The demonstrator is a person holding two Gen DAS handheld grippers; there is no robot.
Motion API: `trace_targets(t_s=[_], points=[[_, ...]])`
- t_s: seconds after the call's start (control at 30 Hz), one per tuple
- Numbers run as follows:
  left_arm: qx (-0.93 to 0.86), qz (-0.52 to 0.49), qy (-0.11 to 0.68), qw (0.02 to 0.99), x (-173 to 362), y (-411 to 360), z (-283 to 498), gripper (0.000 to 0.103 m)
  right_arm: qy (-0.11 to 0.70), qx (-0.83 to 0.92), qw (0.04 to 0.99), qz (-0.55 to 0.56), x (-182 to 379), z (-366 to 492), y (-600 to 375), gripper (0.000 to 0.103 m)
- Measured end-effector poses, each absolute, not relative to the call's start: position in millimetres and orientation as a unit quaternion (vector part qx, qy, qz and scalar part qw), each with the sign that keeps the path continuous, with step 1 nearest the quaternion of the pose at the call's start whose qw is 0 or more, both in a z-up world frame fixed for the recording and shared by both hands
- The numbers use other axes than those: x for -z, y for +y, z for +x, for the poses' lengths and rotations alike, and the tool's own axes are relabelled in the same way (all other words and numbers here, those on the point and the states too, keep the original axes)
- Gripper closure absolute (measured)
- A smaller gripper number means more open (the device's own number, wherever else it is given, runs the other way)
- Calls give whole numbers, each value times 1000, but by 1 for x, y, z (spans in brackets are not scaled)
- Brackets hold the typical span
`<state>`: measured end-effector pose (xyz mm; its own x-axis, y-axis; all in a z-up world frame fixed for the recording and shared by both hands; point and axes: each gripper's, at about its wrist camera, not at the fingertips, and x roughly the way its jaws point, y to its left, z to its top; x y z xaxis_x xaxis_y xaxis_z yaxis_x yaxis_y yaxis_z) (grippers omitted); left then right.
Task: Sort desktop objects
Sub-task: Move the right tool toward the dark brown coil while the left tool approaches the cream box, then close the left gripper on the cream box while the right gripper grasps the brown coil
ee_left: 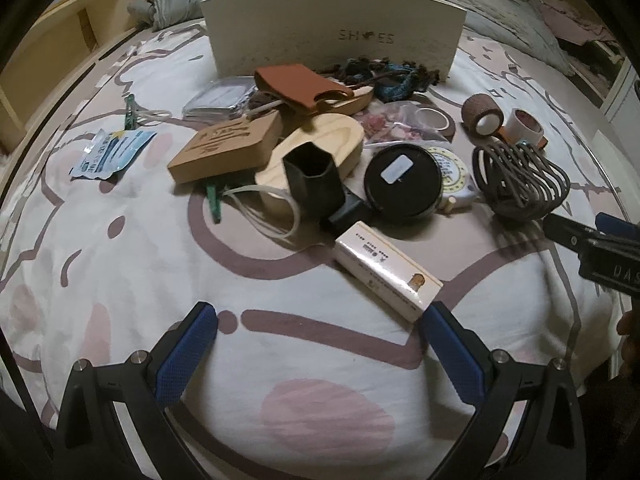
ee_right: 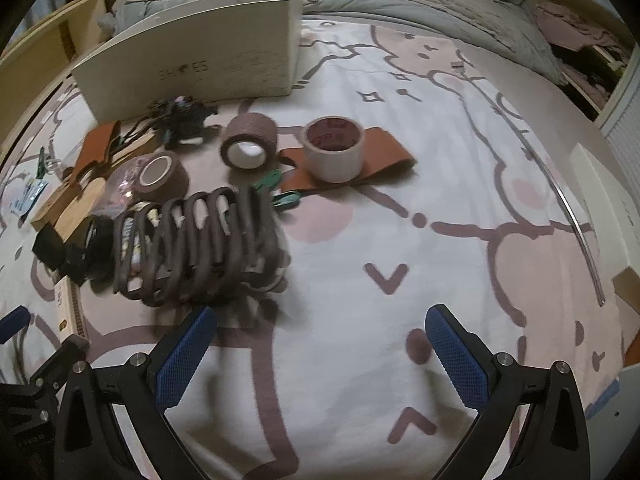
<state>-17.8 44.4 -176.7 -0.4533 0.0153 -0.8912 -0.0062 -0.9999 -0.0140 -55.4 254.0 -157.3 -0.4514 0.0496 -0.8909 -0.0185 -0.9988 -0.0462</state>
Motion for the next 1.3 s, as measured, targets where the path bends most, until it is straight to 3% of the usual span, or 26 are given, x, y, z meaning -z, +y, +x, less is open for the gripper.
trace_targets(t_s=[0.67, 1.3], points=[[-844, -529, -15, -85, 180, 9, -2, 0, -17, -844, -40, -535, 182, -47, 231, 0], [-868, -496, -36, 2, 170, 41, -6, 0, -35, -847, -42, -529, 186, -43, 227, 0]])
